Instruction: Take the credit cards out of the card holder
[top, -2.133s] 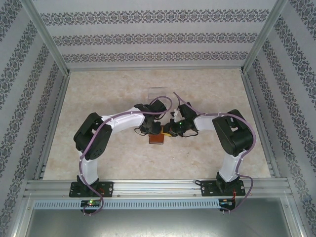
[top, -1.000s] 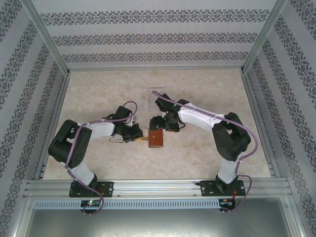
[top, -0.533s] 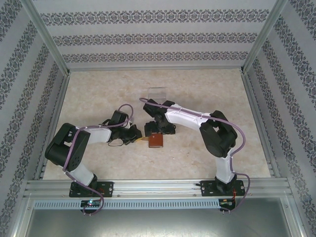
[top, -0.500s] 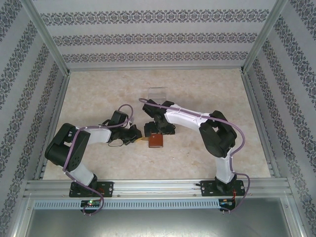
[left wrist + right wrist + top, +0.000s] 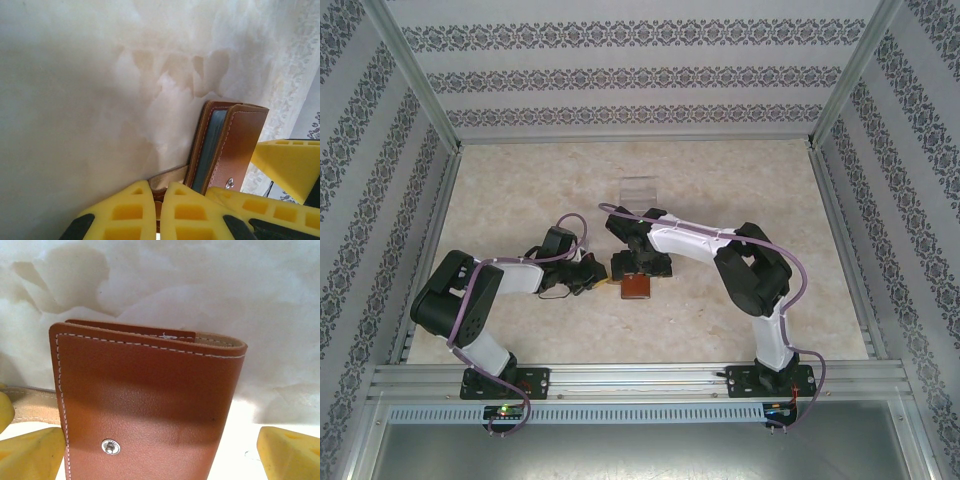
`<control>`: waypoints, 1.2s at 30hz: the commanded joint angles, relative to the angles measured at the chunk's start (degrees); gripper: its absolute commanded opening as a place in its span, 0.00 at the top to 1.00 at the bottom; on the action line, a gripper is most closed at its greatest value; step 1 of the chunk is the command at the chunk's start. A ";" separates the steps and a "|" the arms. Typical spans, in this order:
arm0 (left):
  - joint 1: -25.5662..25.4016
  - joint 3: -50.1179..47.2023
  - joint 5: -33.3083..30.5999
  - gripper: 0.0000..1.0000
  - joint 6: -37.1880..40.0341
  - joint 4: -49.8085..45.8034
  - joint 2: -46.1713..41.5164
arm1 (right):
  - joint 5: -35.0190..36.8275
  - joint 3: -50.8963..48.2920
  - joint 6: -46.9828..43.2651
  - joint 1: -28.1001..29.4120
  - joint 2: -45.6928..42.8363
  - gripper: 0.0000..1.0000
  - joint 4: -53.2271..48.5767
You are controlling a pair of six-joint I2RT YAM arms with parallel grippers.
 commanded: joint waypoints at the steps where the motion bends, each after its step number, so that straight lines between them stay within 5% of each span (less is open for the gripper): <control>1: -0.55 -1.22 0.32 1.00 -0.72 1.46 2.28 | -0.38 -0.30 1.53 0.36 0.56 0.02 0.98; 36: -0.44 -0.43 -0.99 1.00 0.60 -0.89 2.55 | 3.87 0.08 0.77 0.10 -3.92 0.12 -2.58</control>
